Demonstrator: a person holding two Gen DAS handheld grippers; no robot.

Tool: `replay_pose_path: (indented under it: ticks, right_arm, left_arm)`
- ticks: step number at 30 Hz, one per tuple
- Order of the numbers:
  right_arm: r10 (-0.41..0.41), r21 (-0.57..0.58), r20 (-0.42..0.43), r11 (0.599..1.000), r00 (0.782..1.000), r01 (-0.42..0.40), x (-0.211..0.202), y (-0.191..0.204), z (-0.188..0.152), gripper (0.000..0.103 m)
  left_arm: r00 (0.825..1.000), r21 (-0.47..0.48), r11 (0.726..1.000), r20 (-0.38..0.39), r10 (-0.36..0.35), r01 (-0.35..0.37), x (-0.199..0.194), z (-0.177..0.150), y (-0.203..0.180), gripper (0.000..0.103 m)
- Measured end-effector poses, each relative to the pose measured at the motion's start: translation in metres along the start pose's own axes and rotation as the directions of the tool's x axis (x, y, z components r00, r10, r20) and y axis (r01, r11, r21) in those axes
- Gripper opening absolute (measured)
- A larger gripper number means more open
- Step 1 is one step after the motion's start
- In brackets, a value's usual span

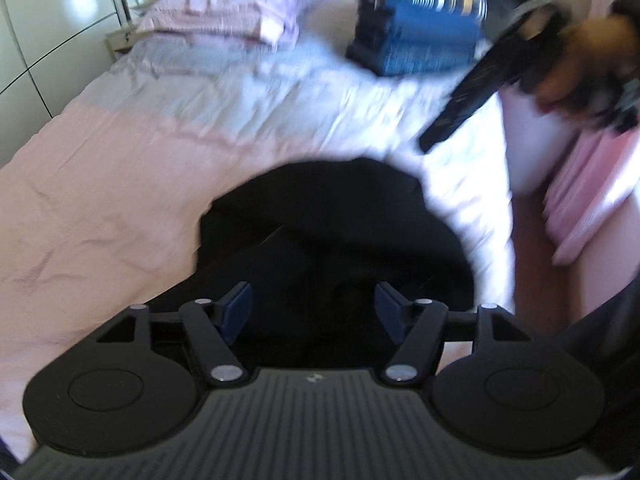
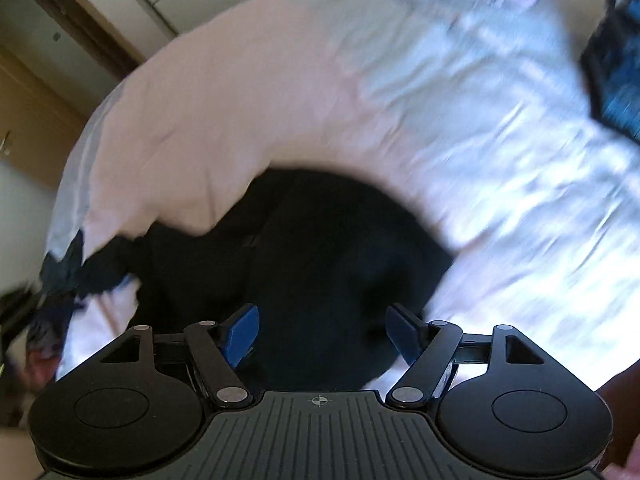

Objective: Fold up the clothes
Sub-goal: 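Lift the black jacket off the pile with both grippers, then carry the held jacket over the open bed with both grippers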

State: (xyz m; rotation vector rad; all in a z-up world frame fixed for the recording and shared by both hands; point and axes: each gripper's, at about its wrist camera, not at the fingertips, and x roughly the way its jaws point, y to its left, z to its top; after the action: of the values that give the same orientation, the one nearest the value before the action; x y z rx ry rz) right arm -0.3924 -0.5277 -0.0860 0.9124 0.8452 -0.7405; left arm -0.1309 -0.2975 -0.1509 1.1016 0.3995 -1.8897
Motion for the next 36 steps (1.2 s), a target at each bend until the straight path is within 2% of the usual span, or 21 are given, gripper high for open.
replay_pose_path:
  ticks: [3,6,8,9,10,11,12,13,15,18,20,21,23,25,27,30,32,33,34,35,36]
  right_arm:
    - [-0.017,-0.005,-0.051,1.0,0.999,0.017,0.037,0.018,-0.025,0.083]
    - [-0.07,0.039,-0.076,0.997,0.995,0.073,0.073,0.018,-0.043,0.083]
    - [-0.103,0.09,-0.085,0.99,0.991,0.111,0.097,0.012,-0.053,0.082]
    - [-0.109,0.086,-0.062,0.99,0.992,0.114,0.085,0.012,-0.045,0.072]
    - [-0.114,0.079,-0.036,0.99,0.993,0.116,0.072,0.012,-0.036,0.039]
    - [-0.119,0.073,-0.011,0.99,0.993,0.119,0.059,0.013,-0.028,0.025]
    - [-0.123,0.067,0.015,0.99,0.992,0.122,0.046,0.013,-0.02,0.016]
    - [-0.128,0.061,0.041,0.99,0.991,0.125,0.033,0.013,-0.011,0.011]
    - [-0.135,0.049,0.092,0.99,0.986,0.131,0.006,0.014,0.006,0.009]
    - [-0.145,0.031,0.169,0.989,0.975,0.142,-0.033,0.015,0.031,0.008]
    - [-0.151,0.02,0.219,0.988,0.964,0.15,-0.059,0.016,0.048,0.008]
    - [-0.153,0.015,0.244,0.988,0.958,0.154,-0.072,0.016,0.056,0.008]
    - [-0.118,-0.069,0.301,0.987,0.946,0.145,-0.101,0.035,0.087,0.007]
    - [-0.047,-0.162,0.353,0.981,0.935,0.11,-0.121,0.062,0.112,0.007]
    - [0.042,-0.266,0.39,0.961,0.92,0.069,-0.136,0.095,0.137,0.007]
    - [0.152,-0.425,0.404,0.904,0.902,0.038,-0.137,0.153,0.164,0.007]
    - [0.194,-0.511,0.403,0.859,0.894,0.044,-0.132,0.183,0.171,0.007]
    - [0.201,-0.527,0.395,0.849,0.896,0.042,-0.125,0.187,0.171,0.007]
    - [0.206,-0.542,0.386,0.84,0.899,0.04,-0.118,0.19,0.17,0.007]
    - [0.211,-0.556,0.378,0.83,0.902,0.038,-0.111,0.194,0.169,0.007]
    - [0.217,-0.57,0.369,0.821,0.904,0.036,-0.104,0.197,0.168,0.007]
  left_arm:
    - [0.998,0.192,0.981,-0.047,0.041,-0.032,0.043,-0.01,0.024,0.068]
    - [0.997,0.36,0.932,-0.048,0.06,-0.039,0.088,-0.018,0.042,0.068]
    - [0.997,0.415,0.91,-0.068,0.035,-0.004,0.12,-0.02,0.053,0.066]
    - [0.995,0.431,0.901,-0.099,0.001,0.042,0.134,-0.02,0.058,0.05]
    - [0.991,0.442,0.893,-0.134,-0.03,0.087,0.146,-0.02,0.062,0.019]
    - [0.987,0.452,0.884,-0.153,-0.05,0.115,0.152,-0.021,0.063,0.007]
    - [0.986,0.47,0.873,-0.154,-0.066,0.131,0.149,-0.022,0.062,0.0]
    - [0.986,0.477,0.868,-0.142,-0.083,0.141,0.138,-0.022,0.061,0.0]
    - [0.987,0.483,0.861,-0.112,-0.118,0.158,0.112,-0.022,0.061,0.0]
    - [0.977,0.433,0.877,-0.06,-0.202,0.208,0.055,-0.019,0.055,0.0]
    - [0.963,0.401,0.879,-0.023,-0.27,0.256,0.016,-0.014,0.042,0.0]
    - [0.951,0.391,0.874,-0.011,-0.309,0.288,-0.003,-0.01,0.031,0.0]
    - [0.923,0.366,0.863,0.022,-0.383,0.349,-0.03,-0.001,0.005,0.0]
    - [0.89,0.348,0.846,0.064,-0.452,0.405,-0.052,0.007,-0.026,0.0]
    - [0.881,0.359,0.84,0.087,-0.465,0.407,-0.061,0.015,-0.05,0.0]
    - [0.929,0.327,0.897,0.118,-0.352,0.298,-0.058,0.016,-0.042,0.0]
    - [0.963,0.25,0.951,0.148,-0.224,0.182,-0.055,0.015,-0.008,0.002]
    - [0.975,0.206,0.973,0.166,-0.144,0.109,-0.055,0.014,0.013,0.005]
    - [0.981,0.16,0.987,0.181,-0.063,0.034,-0.055,0.014,0.035,0.018]
    - [0.98,0.124,0.991,0.199,0.016,-0.041,-0.055,0.014,0.057,0.031]
    - [0.972,0.09,0.989,0.216,0.095,-0.117,-0.054,0.014,0.079,0.053]
